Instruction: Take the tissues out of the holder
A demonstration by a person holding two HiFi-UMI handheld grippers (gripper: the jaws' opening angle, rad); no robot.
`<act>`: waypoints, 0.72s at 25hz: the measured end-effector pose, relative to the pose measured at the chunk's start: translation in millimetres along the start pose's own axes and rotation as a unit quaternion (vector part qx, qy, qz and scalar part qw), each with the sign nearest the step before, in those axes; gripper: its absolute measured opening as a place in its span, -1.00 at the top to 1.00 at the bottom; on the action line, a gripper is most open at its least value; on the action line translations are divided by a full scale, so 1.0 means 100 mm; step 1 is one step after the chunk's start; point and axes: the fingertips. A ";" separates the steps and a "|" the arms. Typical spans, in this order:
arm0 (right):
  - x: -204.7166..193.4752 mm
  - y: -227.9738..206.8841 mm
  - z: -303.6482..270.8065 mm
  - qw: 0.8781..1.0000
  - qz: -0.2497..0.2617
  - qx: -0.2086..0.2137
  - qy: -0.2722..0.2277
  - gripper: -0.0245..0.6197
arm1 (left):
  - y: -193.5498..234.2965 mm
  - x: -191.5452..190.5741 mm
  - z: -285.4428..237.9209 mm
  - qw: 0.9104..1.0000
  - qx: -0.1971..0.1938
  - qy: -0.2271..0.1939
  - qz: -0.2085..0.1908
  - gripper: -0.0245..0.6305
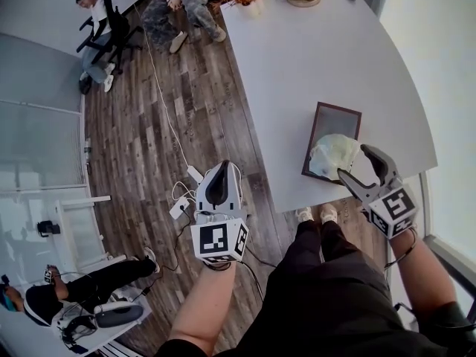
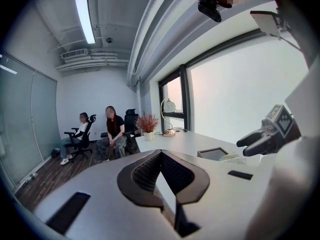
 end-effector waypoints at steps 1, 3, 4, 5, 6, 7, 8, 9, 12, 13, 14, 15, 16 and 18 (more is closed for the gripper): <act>-0.02 0.00 -0.04 1.000 0.000 0.005 0.004 -0.05 | 0.02 -0.03 -0.03 1.000 0.000 0.004 0.001 0.91; -0.05 0.03 -0.09 1.000 0.003 0.013 0.012 -0.14 | 0.03 -0.07 -0.09 1.000 -0.001 0.010 0.003 0.91; -0.07 0.04 -0.10 1.000 0.007 0.017 0.015 -0.17 | 0.02 -0.08 -0.12 1.000 -0.001 0.012 0.004 0.91; -0.09 0.06 -0.11 1.000 0.011 0.020 0.018 -0.20 | 0.02 -0.09 -0.14 1.000 -0.001 0.013 0.005 0.91; -0.12 0.07 -0.12 0.999 0.015 0.021 0.021 -0.21 | 0.01 -0.10 -0.16 1.000 -0.002 0.014 0.006 0.91; -0.15 0.08 -0.13 0.999 0.019 0.020 0.025 -0.21 | 0.00 -0.12 -0.18 1.000 -0.002 0.015 0.006 0.91; -0.18 0.08 -0.15 0.999 0.021 0.016 0.029 -0.21 | 0.00 -0.13 -0.20 1.000 -0.003 0.016 0.007 0.91; -0.21 0.07 -0.18 0.999 0.021 0.011 0.032 -0.21 | 0.01 -0.15 -0.21 1.000 -0.004 0.016 0.008 0.91; -0.27 0.00 -0.29 0.999 0.017 0.002 0.041 -0.21 | 0.05 -0.22 -0.29 1.000 -0.003 0.021 0.010 0.91; -0.28 -0.02 -0.32 0.999 0.017 0.000 0.044 -0.21 | 0.06 -0.24 -0.31 1.000 -0.002 0.023 0.011 0.91; -0.30 -0.02 -0.33 0.999 0.019 -0.002 0.047 -0.21 | 0.06 -0.26 -0.32 1.000 -0.001 0.026 0.012 0.91; -0.31 -0.03 -0.34 0.998 0.022 -0.004 0.052 -0.21 | 0.06 -0.29 -0.31 0.999 -0.001 0.029 0.013 0.91; -0.34 -0.03 -0.33 0.998 0.025 -0.006 0.058 -0.21 | 0.06 -0.31 -0.30 0.999 0.000 0.032 0.013 0.91; -0.42 -0.05 -0.31 0.997 0.031 -0.012 0.066 -0.21 | 0.05 -0.37 -0.26 0.999 0.002 0.035 0.014 0.91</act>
Point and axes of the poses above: the fingertips, and each gripper's own axes: z backward along the fingers, y to its left, x out of its top, and after that the axes turned 7 degrees about -x, right-handed
